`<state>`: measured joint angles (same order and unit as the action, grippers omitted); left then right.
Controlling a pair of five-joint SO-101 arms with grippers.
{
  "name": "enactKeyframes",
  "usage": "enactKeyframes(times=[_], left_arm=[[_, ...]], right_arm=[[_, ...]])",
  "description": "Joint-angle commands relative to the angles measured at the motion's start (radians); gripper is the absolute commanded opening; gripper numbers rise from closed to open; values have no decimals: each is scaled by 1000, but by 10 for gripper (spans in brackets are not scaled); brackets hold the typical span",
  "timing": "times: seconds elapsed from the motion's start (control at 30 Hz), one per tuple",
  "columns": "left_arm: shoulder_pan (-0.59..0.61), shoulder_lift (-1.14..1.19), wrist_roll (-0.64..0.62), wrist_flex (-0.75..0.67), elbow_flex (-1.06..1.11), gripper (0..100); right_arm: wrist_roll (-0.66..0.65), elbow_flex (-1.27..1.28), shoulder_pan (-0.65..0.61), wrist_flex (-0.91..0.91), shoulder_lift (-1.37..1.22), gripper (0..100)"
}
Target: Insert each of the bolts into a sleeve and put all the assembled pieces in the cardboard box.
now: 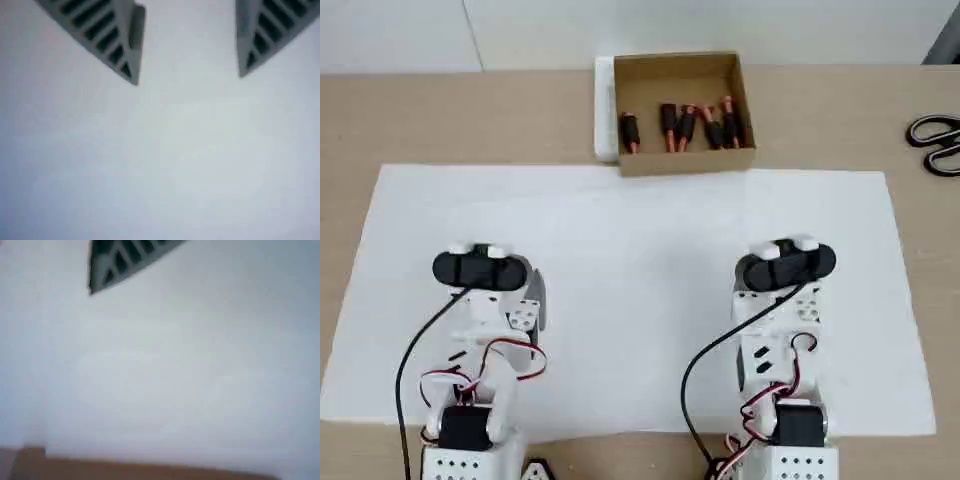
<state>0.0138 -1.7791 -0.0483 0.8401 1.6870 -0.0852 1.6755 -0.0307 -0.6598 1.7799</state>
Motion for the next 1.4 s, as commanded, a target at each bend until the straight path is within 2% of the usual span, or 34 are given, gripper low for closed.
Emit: enactKeyframes(times=[0.0, 0.23, 1.37], left_arm=[[0, -8, 3, 18, -5, 124], [0, -8, 3, 18, -5, 124], [0, -8, 3, 18, -5, 124]], right_arm=[[-9, 9, 2, -58, 5, 128], [-12, 9, 4, -237, 7, 127], [-12, 9, 4, -237, 7, 127]])
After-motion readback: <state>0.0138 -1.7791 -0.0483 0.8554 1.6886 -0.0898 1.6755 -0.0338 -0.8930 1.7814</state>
